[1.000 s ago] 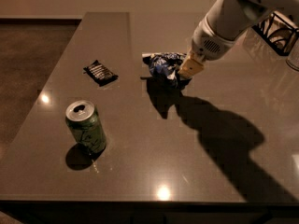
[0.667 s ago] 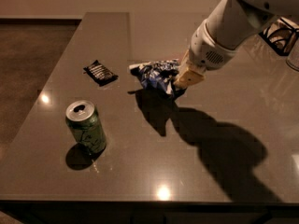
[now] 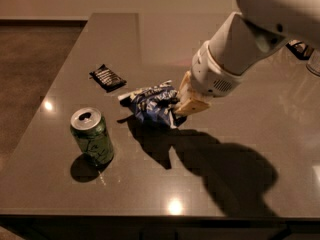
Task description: Move blue chip bag near green can
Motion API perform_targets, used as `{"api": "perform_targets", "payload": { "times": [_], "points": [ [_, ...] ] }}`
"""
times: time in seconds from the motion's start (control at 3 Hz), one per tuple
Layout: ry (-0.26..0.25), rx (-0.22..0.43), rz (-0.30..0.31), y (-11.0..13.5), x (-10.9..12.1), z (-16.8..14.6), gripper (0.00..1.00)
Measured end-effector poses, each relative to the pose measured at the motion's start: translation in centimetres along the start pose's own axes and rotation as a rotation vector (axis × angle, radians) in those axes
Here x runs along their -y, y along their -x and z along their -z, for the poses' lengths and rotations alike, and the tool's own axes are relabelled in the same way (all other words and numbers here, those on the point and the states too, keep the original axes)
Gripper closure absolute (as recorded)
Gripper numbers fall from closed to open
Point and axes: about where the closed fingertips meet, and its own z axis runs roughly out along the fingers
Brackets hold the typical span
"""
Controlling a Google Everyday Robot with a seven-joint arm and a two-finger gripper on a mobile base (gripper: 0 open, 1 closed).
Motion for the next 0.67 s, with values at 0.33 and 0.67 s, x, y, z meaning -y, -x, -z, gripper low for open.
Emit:
{"api": "perform_targets", "payload": {
  "times": [0.33, 0.67],
  "points": [
    [0.006, -0.011, 0.015, 0.33, -1.19, -0.88, 0.59],
    [0.007, -0.003, 0.025, 0.99, -2.15, -1.16, 0.35]
  ]
}}
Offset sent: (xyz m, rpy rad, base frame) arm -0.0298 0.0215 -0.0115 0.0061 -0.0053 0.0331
